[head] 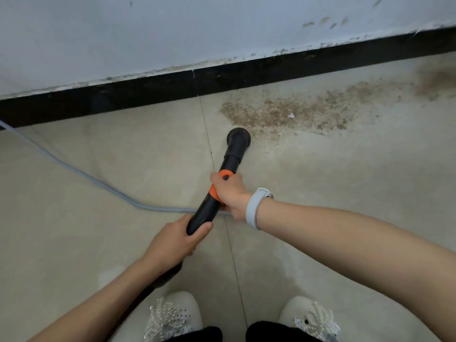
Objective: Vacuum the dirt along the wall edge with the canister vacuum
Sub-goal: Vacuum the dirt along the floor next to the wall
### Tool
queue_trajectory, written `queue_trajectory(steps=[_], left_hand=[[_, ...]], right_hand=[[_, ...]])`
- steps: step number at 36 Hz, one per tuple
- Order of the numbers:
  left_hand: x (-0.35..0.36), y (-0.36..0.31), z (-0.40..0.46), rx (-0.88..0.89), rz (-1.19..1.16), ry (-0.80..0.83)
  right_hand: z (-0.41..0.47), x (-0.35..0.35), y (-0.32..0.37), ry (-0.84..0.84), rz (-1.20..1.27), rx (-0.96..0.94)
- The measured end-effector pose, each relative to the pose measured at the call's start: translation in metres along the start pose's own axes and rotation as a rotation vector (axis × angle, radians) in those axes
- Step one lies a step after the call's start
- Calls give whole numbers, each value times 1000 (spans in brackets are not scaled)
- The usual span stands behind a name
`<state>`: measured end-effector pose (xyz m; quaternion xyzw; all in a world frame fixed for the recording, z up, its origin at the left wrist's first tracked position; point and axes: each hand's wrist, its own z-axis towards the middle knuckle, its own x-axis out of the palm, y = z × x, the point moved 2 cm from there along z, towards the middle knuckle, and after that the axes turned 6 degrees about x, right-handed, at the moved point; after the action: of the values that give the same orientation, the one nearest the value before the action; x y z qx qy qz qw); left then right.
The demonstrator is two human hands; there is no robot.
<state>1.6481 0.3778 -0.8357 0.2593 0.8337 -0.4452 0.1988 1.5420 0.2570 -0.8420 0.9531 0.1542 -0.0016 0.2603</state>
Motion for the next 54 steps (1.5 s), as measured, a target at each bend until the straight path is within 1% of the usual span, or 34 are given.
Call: queue_trajectory(steps=[2, 4, 9, 13, 21, 25, 30, 33, 37, 39, 43, 49, 54], left_hand=[[0, -2, 2, -4, 131, -7], [5, -5, 1, 12, 208, 12], [23, -13, -2, 75, 202, 146], [33, -27, 5, 125, 232, 223], [47, -63, 31, 196, 280, 270], [53, -72, 42, 206, 299, 255], [52, -77, 48, 243, 430, 190], [48, -80, 50, 286, 474, 132], [43, -81, 52, 275, 422, 119], [40, -79, 52, 268, 387, 118], [36, -70, 48, 262, 360, 88], [30, -53, 39, 210, 255, 33], [20, -39, 27, 158, 237, -79]], right_hand=[[1, -3, 6, -6, 28, -1], [1, -7, 2, -18, 24, 10], [1, -31, -23, -86, 21, 30], [3, -56, -32, -112, 84, 60], [13, -101, -28, -185, 207, 31], [17, -117, -23, -228, 248, 14], [22, -136, -8, -333, 282, -7], [20, -135, -3, -361, 352, -15], [10, -122, 0, -298, 581, -14], [5, -115, -3, -262, 626, -18], [-2, -97, -17, -126, 689, 24], [-4, -77, -13, -91, 642, 28], [-7, -53, -6, -44, 596, 32]])
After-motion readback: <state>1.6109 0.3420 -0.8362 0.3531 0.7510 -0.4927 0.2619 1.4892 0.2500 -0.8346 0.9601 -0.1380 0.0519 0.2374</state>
